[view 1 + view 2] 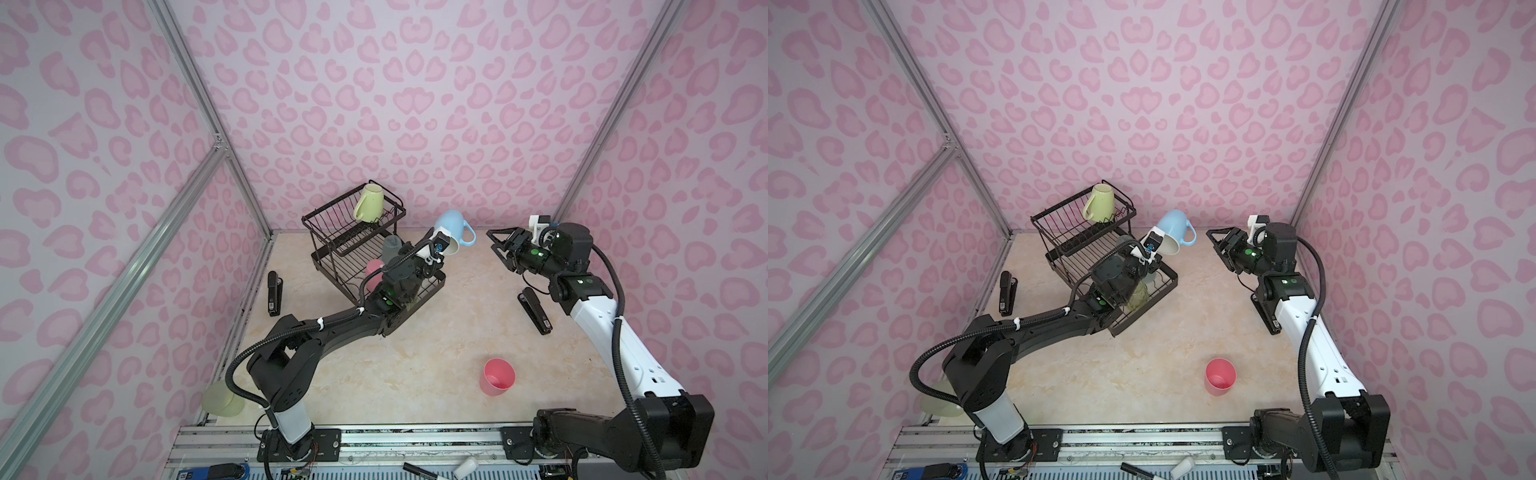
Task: Load the cups into the dish rack
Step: 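Lift the blue mug toward the right gripper while the right gripper rises to meet it, then grasp the blue mug's handle with the right gripper while the left gripper holds it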
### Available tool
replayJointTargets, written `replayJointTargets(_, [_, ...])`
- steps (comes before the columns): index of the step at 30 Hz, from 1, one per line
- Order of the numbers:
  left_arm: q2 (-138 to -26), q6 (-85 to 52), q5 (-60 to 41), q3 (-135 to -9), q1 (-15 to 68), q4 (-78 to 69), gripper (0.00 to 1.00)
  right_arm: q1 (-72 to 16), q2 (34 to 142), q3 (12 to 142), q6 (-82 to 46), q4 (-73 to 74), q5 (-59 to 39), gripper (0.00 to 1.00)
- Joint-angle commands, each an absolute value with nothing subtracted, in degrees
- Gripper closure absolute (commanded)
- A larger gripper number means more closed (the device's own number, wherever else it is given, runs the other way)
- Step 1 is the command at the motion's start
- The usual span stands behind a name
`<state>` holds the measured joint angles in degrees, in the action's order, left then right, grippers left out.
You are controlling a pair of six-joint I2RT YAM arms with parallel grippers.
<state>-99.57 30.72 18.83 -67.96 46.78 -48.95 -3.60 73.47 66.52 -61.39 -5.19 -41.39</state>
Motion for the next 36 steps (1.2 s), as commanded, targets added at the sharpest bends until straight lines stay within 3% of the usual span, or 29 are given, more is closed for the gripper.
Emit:
replayJointTargets(1, [-99.9, 32.7, 15.7, -68.3, 46.8, -57.0, 0.97, -4.3, 74.2, 67.6, -60.7, -4.3, -43.4, 0.41])
replayJointTargets(6, [-99.8, 32.8, 13.2, -68.6, 46.8, -55.6, 0.97, -5.4, 75.1, 69.2, -59.5, -5.9, -43.4, 0.42])
replayJointTargets(18, [-100.7, 32.3, 12.2, -69.4, 46.8, -55.4, 0.97, -7.8, 76.7, 71.6, -57.9, -9.5, -43.7, 0.61])
replayJointTargets(32, [-102.4, 31.6, 13.1, -71.1, 46.8, -56.1, 0.97, -9.2, 77.4, 68.5, -60.7, -5.0, -45.9, 0.7])
replayJointTargets(36, [-102.4, 31.3, 12.8, -71.1, 46.8, -56.2, 0.97, -9.2, 77.6, 68.1, -61.0, -4.1, -45.3, 0.78])
